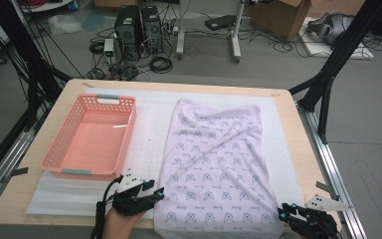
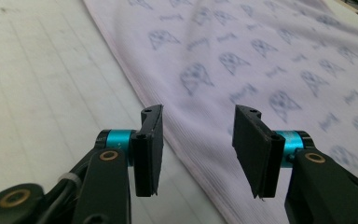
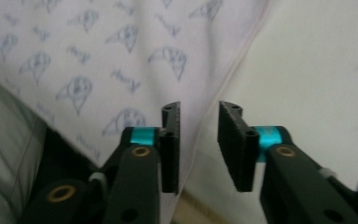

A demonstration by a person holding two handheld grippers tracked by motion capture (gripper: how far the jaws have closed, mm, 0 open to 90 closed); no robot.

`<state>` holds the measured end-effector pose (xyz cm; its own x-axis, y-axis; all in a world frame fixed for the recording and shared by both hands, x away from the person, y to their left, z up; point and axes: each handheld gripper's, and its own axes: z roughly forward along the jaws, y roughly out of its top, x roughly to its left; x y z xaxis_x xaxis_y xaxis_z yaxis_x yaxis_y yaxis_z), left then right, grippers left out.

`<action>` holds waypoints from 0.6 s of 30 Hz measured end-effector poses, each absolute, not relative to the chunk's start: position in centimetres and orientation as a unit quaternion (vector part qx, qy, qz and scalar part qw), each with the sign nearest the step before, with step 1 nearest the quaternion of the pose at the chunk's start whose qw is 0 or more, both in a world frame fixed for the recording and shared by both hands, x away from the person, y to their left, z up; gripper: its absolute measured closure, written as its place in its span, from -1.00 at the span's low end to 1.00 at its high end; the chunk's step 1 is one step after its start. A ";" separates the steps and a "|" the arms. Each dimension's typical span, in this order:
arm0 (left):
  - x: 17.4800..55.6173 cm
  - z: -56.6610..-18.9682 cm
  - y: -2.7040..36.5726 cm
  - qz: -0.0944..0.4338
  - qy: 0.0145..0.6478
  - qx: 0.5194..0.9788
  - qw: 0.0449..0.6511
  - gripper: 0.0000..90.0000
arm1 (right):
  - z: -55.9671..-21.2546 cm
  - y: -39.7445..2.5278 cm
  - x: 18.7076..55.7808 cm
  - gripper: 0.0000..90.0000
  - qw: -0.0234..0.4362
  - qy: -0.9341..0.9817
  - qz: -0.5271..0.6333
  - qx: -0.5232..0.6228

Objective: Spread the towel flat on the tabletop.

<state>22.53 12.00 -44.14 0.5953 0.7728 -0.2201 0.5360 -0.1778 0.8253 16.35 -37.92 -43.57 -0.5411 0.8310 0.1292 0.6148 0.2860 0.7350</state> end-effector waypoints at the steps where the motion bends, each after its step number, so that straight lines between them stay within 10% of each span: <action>1: 23.0 -44.1 12.0 0.127 0.435 0.756 0.471 0.17 | -43.5 -37.7 16.7 0.38 0.150 0.786 0.386 0.459; 9: 24.7 -45.3 9.9 0.131 0.427 0.781 0.437 0.12 | -44.0 -35.6 20.0 0.25 0.190 0.778 0.364 0.476; 13: 24.1 -45.2 9.8 0.155 0.417 0.790 0.422 0.91 | -44.5 -34.6 20.8 0.65 0.185 0.786 0.355 0.471; 18: 22.6 -44.9 11.2 0.155 0.425 0.791 0.413 0.94 | -44.4 -34.2 20.5 0.89 0.152 0.796 0.369 0.455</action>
<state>22.57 11.21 -44.87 0.5905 0.7999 -0.1066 0.5449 -0.2978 0.7838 20.48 -34.17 -44.44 -0.5395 0.8367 0.0943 0.6127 0.3134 0.7255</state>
